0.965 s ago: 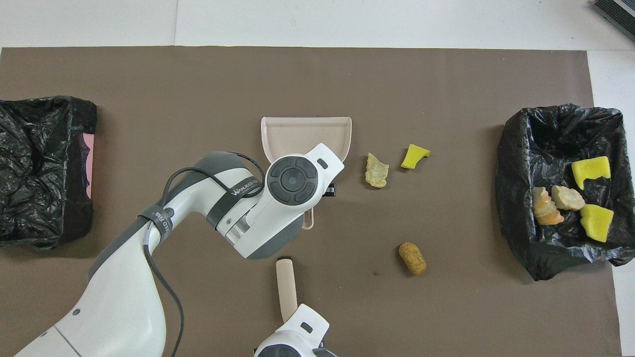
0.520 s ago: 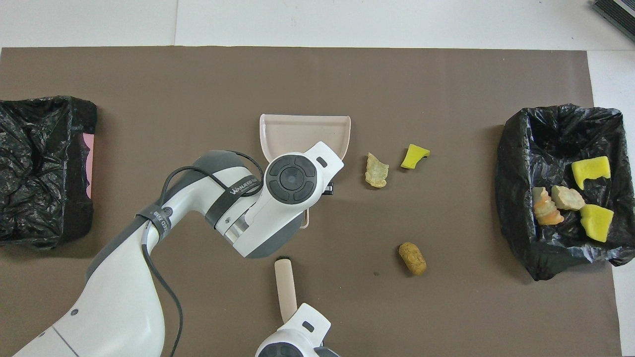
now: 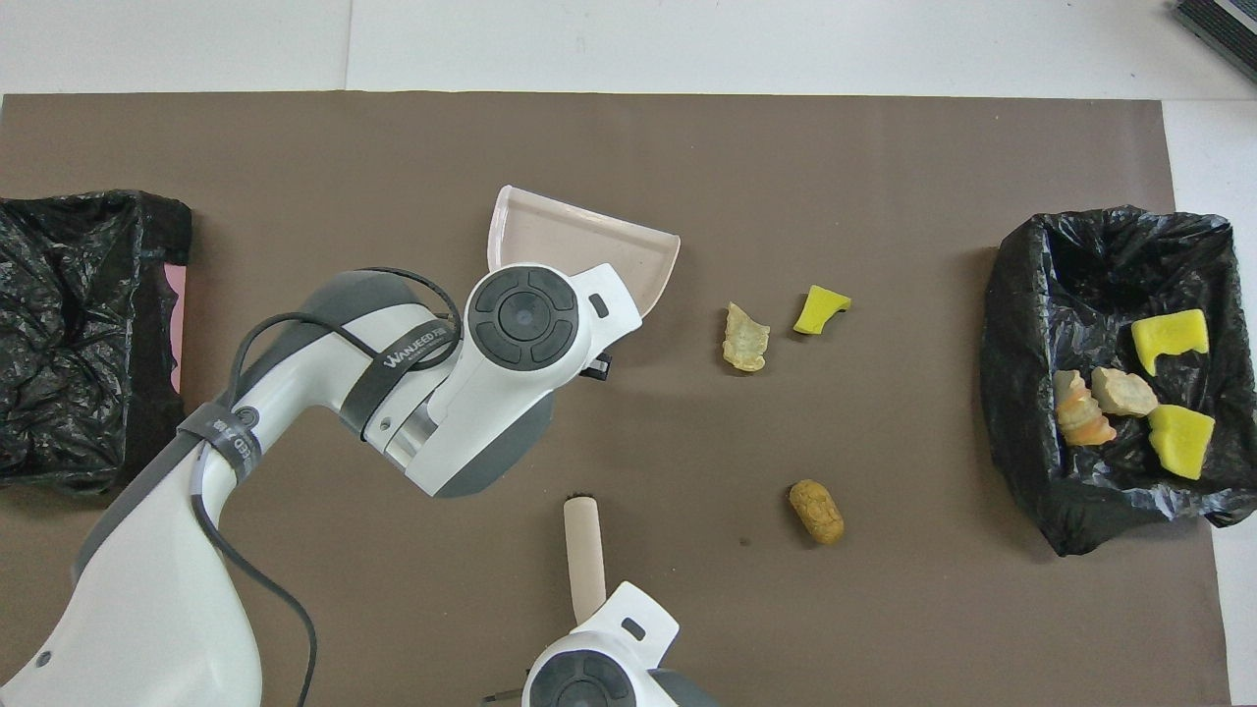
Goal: Sweep and dump trash in bin
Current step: 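Position the dustpan with the left gripper while the right gripper grasps the brush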
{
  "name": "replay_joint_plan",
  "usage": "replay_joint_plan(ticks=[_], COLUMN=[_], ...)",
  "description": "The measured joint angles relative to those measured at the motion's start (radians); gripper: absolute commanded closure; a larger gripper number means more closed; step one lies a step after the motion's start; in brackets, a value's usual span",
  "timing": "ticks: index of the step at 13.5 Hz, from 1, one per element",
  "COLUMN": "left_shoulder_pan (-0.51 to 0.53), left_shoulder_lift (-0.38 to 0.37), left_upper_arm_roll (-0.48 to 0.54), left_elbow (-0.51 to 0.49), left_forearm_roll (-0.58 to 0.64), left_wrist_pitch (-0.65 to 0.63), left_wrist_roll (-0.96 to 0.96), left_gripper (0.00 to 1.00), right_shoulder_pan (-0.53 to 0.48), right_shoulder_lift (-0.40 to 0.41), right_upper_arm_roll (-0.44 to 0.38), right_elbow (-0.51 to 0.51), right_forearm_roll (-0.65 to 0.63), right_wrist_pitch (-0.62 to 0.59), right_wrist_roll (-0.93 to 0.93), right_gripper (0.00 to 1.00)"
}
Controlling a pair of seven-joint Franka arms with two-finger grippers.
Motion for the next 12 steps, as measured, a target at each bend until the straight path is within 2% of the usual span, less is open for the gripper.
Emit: replay_joint_plan(ticks=[3, 6, 9, 12], left_shoulder_pan=[0.038, 0.088, 0.107, 0.11], left_shoulder_lift=[-0.023, -0.04, -0.043, -0.044], left_upper_arm_roll=[0.001, 0.01, 0.017, 0.02], left_elbow=[0.0, 0.0, -0.002, -0.003], left_forearm_roll=[-0.005, -0.03, -0.034, -0.047], left_wrist_pitch=[-0.072, -0.11, -0.136, -0.178], left_wrist_roll=[0.327, 0.697, 0.884, 1.047], left_gripper=[1.0, 1.0, 1.0, 1.0], right_shoulder_pan=[-0.1, -0.221, -0.339, -0.414], right_shoulder_lift=[-0.074, -0.089, -0.068, -0.069], right_upper_arm_roll=[-0.001, -0.004, -0.006, -0.009], right_elbow=[0.016, 0.014, 0.012, 0.019], right_forearm_roll=[-0.002, -0.023, -0.079, -0.127], right_wrist_pitch=[-0.131, -0.198, -0.208, -0.326], right_wrist_roll=[-0.007, -0.028, -0.039, -0.04], right_gripper=[1.0, 1.0, 1.0, 1.0])
